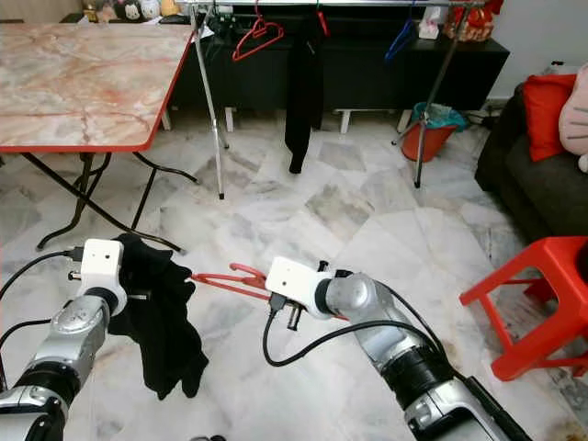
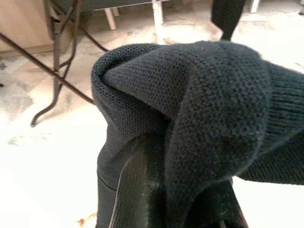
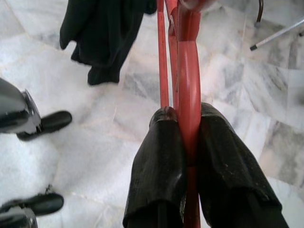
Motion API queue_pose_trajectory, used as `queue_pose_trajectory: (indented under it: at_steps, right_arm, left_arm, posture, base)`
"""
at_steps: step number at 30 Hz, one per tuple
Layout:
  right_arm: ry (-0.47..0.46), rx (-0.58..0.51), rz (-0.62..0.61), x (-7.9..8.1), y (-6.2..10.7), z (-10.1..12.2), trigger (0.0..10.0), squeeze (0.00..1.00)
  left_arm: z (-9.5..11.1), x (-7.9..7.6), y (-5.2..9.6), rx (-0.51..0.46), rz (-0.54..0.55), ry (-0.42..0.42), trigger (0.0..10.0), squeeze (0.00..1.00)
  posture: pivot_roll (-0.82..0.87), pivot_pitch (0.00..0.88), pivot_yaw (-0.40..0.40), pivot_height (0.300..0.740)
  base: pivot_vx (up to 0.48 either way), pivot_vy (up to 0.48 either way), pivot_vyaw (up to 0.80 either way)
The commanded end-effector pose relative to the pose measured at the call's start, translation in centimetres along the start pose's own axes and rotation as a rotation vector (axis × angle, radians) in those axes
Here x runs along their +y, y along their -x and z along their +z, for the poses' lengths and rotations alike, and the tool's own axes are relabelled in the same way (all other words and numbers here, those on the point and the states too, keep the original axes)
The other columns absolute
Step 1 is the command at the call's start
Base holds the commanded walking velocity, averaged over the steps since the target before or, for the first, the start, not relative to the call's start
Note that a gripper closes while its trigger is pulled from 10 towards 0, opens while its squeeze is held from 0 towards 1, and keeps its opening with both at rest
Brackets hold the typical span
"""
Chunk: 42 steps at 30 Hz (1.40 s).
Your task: Hang hanger
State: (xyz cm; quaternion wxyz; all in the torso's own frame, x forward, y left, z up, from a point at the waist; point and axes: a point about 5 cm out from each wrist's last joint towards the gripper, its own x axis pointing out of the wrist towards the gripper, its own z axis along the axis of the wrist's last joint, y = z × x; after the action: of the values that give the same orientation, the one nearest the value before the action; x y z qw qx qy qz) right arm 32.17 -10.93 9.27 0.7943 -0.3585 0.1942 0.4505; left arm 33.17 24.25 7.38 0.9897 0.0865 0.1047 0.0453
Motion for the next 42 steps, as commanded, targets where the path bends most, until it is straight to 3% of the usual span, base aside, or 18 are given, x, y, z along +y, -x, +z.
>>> queue_pose_trajectory:
  at_steps: [1,3,5,6,7,8,10,13,14,15,16,20,29,38,42]
  right_arm:
    - [0.004,0.024,-0.010,-0.5,0.3,-0.5,0.0,0.00]
    - [-0.020,0.027,-0.032,-0.7,0.5,-0.8,0.0,0.00]
    - [-0.129,0.031,-0.123,-1.2,0.9,-1.8,0.0,0.00]
    - [-0.129,0.031,-0.123,-1.2,0.9,-1.8,0.0,0.00]
    - [-0.208,0.033,-0.241,-1.8,1.2,-2.6,6.6,0.00]
    - [-0.268,0.013,-0.328,-2.3,1.4,-3.0,10.0,0.00]
    - [-0.379,-0.048,-0.472,-2.6,1.9,-3.7,10.0,0.00]
    - [-0.519,-0.140,-0.582,-2.2,2.4,-4.2,10.0,0.00]
    - [-0.519,-0.140,-0.582,-2.2,2.4,-4.2,10.0,0.00]
    - [-0.570,-0.163,-0.627,-1.8,2.7,-4.6,10.0,0.00]
    - [-0.635,-0.205,-0.731,-0.2,3.4,-5.1,10.0,0.00]
    - [-0.717,-0.246,-0.852,1.5,4.3,-5.7,10.0,0.00]
    - [-0.800,-0.319,-1.029,1.8,5.6,-5.7,10.0,0.00]
    - [-0.799,-0.342,-1.028,1.8,5.1,-5.1,10.0,0.00]
    - [-0.796,-0.413,-1.034,1.2,5.3,-4.1,10.0,0.00]
  left_arm:
    - [-0.1,1.0,0.1,0.006,0.060,-0.023,0.0,0.00]
    - [-0.3,1.4,0.2,0.017,0.096,-0.027,0.0,0.00]
    - [-0.3,1.7,0.6,-0.018,0.114,-0.051,0.0,0.00]
    - [-0.3,1.7,0.6,-0.018,0.114,-0.051,0.0,0.00]
    - [0.2,1.3,0.8,-0.071,0.078,-0.040,2.4,0.00]
    - [0.5,1.1,0.9,-0.108,0.063,-0.042,10.0,0.00]
    - [0.8,0.7,1.4,-0.165,0.041,-0.017,10.0,0.00]
    - [0.9,0.6,2.1,-0.204,0.028,-0.029,10.0,0.00]
    - [0.9,0.6,2.1,-0.204,0.028,-0.029,10.0,0.00]
    - [0.9,0.5,2.4,-0.219,0.026,-0.022,10.0,0.00]
    - [1.2,-0.3,3.2,-0.259,-0.008,-0.010,10.0,0.00]
    - [1.9,-1.7,4.2,-0.304,-0.048,0.005,10.0,0.00]
    - [3.0,-3.1,5.1,-0.358,-0.036,0.077,10.0,0.00]
    - [3.7,-3.0,4.7,-0.368,-0.030,0.097,10.0,0.00]
    - [4.5,-3.5,4.2,-0.374,-0.035,0.114,10.0,0.00]
  posture:
    - [0.02,0.058,-0.042,0.740]
    - [0.03,0.061,-0.040,0.740]
    - [0.05,0.051,-0.041,0.740]
    - [0.05,0.051,-0.041,0.740]
    - [0.06,0.048,-0.041,0.740]
    - [0.06,0.046,-0.040,0.740]
    - [0.07,0.035,-0.036,0.740]
    - [0.07,0.020,-0.029,0.740]
    - [0.07,0.020,-0.029,0.740]
    - [0.07,0.016,-0.029,0.740]
    - [0.08,0.000,-0.025,0.740]
    - [0.08,0.000,-0.017,0.740]
    - [0.11,0.000,-0.003,0.740]
    - [0.10,0.000,-0.001,0.740]
    - [0.07,0.000,-0.012,0.740]
  base:
    - [0.000,0.000,0.00]
    - [0.000,0.000,0.00]
    - [0.000,0.000,0.00]
    - [0.000,0.000,0.00]
    - [0.000,0.000,0.00]
    - [0.000,0.000,0.00]
    - [0.000,0.000,0.00]
    - [0.000,0.000,0.00]
    - [0.000,0.000,0.00]
    - [0.000,0.000,0.00]
    - [0.000,0.000,0.00]
    - [0.000,0.000,0.00]
    - [0.000,0.000,0.00]
    - [0.000,0.000,0.00]
    - [0.000,0.000,0.00]
